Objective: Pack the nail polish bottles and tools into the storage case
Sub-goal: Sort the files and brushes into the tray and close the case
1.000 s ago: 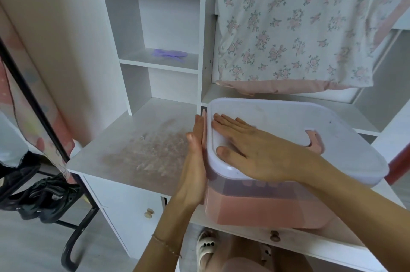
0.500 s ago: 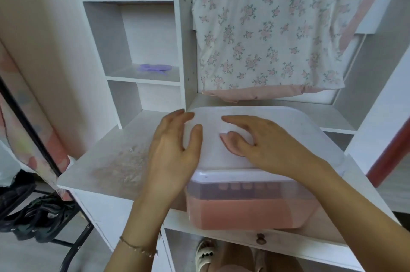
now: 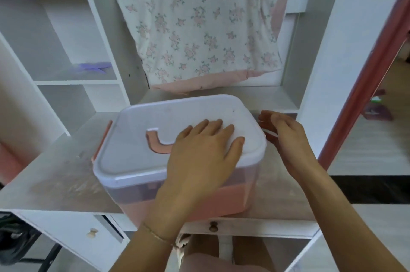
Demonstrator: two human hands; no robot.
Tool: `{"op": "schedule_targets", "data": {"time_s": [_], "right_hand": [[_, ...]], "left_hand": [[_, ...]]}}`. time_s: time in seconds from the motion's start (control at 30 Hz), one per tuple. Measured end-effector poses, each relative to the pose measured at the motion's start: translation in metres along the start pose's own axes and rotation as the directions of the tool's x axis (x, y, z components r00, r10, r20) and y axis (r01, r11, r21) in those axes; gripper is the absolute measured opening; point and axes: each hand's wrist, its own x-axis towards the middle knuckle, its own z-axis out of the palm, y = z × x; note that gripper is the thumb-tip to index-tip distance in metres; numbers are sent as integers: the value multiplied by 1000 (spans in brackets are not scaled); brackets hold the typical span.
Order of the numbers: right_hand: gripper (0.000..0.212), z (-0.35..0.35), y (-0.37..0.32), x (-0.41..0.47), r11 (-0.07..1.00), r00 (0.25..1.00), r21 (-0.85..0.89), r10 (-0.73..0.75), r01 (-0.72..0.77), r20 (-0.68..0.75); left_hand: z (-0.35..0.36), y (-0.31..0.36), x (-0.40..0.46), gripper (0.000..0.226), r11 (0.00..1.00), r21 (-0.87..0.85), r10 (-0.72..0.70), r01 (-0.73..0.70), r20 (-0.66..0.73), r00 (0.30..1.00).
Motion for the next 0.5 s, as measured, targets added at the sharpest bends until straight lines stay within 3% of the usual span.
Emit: {"op": "schedule_targets", "data": {"time_s": [0.17,0.33,0.5], "right_hand": [[34,-1,21,0,992,992,65,98,-103,76],[30,-5,21,3,944,973,272,140,-187,185],[29,3,24,5,991,956,83,82,-109,283]], "left_hand": [[1,-8,-5,53,1000,-22,17,-17,20,1000],[-12,-27,-8,57,995,-44,92,-90,55,994],[-25,-51,-13,56,986,-157,71,-57,83,994]]}}
